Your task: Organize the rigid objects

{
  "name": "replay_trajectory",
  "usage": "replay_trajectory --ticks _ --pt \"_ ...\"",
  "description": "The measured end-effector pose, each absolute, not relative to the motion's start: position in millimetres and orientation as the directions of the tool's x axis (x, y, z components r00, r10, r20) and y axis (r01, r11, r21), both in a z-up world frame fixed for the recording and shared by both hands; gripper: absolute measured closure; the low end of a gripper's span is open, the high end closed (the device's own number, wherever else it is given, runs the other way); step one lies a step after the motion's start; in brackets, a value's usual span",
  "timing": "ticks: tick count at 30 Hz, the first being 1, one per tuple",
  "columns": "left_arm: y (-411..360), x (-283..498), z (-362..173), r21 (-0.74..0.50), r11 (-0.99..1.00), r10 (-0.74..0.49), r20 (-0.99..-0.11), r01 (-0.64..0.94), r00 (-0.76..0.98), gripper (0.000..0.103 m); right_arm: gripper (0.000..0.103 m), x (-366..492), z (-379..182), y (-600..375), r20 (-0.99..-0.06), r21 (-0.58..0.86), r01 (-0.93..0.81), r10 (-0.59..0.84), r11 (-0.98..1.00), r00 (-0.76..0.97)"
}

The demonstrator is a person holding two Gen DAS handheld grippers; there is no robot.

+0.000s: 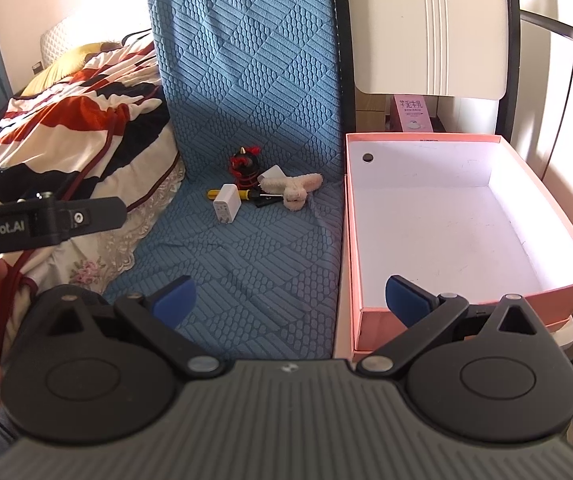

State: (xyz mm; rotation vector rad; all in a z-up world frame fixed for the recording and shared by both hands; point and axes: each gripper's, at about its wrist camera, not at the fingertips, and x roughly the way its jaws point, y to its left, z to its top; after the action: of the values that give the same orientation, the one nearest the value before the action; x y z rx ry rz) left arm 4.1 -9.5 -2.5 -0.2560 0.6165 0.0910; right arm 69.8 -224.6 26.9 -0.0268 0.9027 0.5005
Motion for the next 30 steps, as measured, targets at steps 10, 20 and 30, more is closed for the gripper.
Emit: replay_trajectory --ticks 10,20,30 --pt "-10.9 7.9 1.9 -0.225 0.963 -0.005 -0.569 -0.150 0.822 0.000 0.000 71.9 26.4 -226.1 -0.751 0.190 -0.418 0.405 0.888 0.521" --pt "-9.8 9.6 -1.7 -0.235 0.961 -0.016 -0.578 -0.148 0.816 0.000 0.000 71.5 22.5 -224.0 -0.758 0.190 -0.425 0.408 0.885 0.510" --pt "-2.7 21.6 -14.8 -0.240 0.959 -0.019 -0.594 -0.154 0.804 0.000 0.000 75.9 10.1 -217.6 -0.764 0.176 -0.433 0.400 0.884 0.507"
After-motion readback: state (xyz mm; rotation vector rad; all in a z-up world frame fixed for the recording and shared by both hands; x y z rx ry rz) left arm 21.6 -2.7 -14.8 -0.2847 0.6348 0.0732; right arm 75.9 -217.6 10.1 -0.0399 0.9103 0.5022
